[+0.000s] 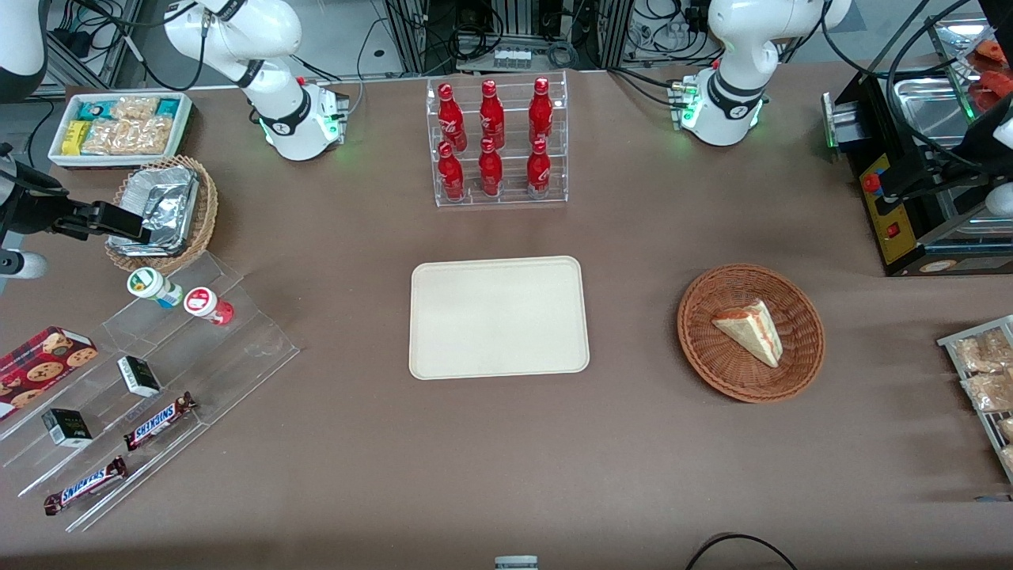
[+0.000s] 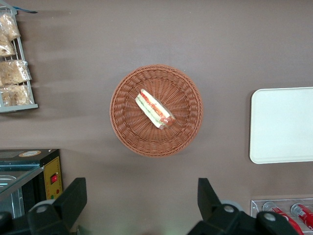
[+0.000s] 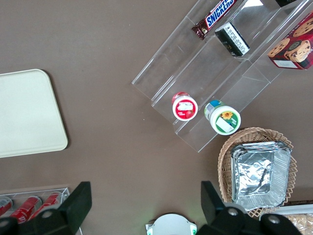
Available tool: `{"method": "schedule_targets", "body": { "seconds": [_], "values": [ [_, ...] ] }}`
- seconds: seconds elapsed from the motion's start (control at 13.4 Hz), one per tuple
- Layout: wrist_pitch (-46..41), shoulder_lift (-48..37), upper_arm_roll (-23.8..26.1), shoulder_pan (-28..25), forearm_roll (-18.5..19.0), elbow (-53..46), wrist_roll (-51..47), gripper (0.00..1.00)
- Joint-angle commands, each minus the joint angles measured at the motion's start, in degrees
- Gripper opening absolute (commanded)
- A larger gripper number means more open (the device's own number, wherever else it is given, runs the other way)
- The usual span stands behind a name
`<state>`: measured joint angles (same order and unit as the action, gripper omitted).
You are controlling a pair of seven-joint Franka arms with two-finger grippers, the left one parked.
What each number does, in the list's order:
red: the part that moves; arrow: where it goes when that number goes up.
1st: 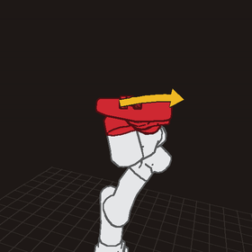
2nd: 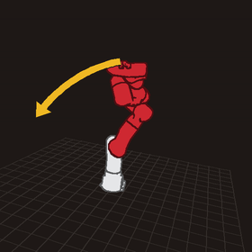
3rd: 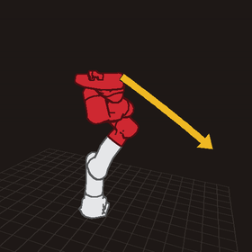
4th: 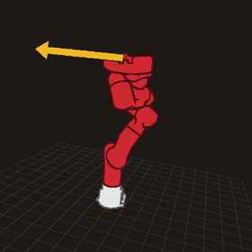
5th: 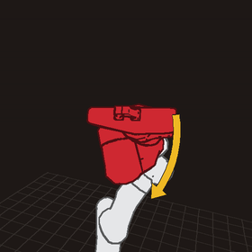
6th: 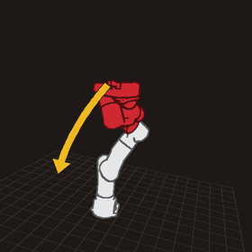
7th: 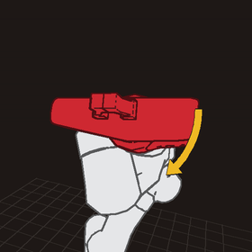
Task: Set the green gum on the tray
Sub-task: 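Move the right gripper down over the green-labelled gum tub on the stand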
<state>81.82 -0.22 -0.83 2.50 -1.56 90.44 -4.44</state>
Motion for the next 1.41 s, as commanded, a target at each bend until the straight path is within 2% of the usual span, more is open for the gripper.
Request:
{"method": "schedule_targets", "body": {
  "seconds": [0.0, 0.22, 0.37, 0.67, 0.97, 1.12, 1.34],
  "values": [
    [0.44, -1.01, 0.03, -0.04, 1.12, 1.14, -0.13, 0.99],
    [0.36, -0.48, -0.05, 0.4, 1.12, 2.28, 2.14, 0.99],
    [4.2, -1.88, -1.53, 0.75, 1.03, 8.15, 3.99, 0.99],
    [21.67, -8.2, -5.05, 1.19, 1.21, 25.28, 23.11, 0.99],
    [37.14, -8.3, -9.97, 1.54, 2.09, 33.81, 52.55, 0.99],
    [41.65, -8.22, -12.17, 1.54, 2.09, 37.34, 57.16, 0.99],
    [44.56, -7.08, -12.36, 1.54, 2.0, 39.64, 57.18, 0.99]
  ]
}}
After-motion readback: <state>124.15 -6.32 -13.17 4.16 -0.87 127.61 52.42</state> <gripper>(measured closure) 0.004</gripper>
